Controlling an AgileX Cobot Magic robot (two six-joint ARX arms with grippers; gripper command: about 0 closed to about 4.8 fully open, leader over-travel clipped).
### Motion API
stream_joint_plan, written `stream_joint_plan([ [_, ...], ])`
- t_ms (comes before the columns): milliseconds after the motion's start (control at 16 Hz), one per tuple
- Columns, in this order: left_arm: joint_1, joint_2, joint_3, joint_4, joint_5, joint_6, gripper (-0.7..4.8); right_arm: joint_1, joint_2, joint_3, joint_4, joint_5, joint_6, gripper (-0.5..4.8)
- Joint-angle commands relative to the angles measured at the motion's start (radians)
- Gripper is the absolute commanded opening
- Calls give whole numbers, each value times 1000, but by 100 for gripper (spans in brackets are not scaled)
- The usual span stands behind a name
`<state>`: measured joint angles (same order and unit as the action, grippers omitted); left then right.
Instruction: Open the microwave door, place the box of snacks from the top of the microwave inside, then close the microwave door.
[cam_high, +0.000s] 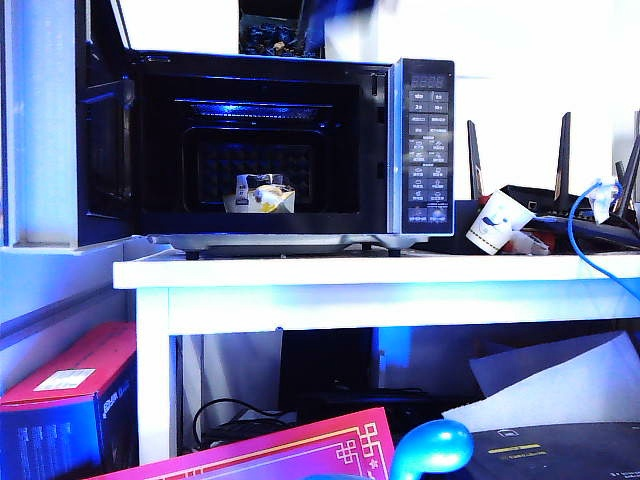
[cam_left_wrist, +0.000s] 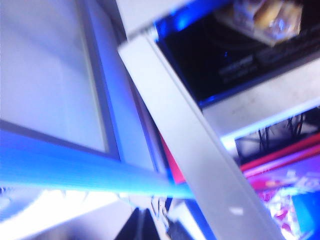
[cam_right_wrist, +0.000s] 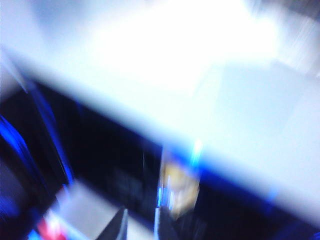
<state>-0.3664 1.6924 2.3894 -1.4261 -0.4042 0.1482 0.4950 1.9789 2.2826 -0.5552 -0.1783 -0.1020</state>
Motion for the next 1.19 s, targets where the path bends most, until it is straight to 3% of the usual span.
stream_joint_plan([
  [63,22,-3,-58,-6,-56,-9,-5,1,-158,5,45,5,-3,83],
  [251,22,-2,-155,-6,-103,-7,-5,1,-281,5,59,4,-3,83],
  [501,22,15,-190,-3,-30,-10,-5,1,-348,11,61,4,-3,83],
  [1191,22,45,-190,106,305,-2,-5,1,-427,17,84,4,-3,83],
])
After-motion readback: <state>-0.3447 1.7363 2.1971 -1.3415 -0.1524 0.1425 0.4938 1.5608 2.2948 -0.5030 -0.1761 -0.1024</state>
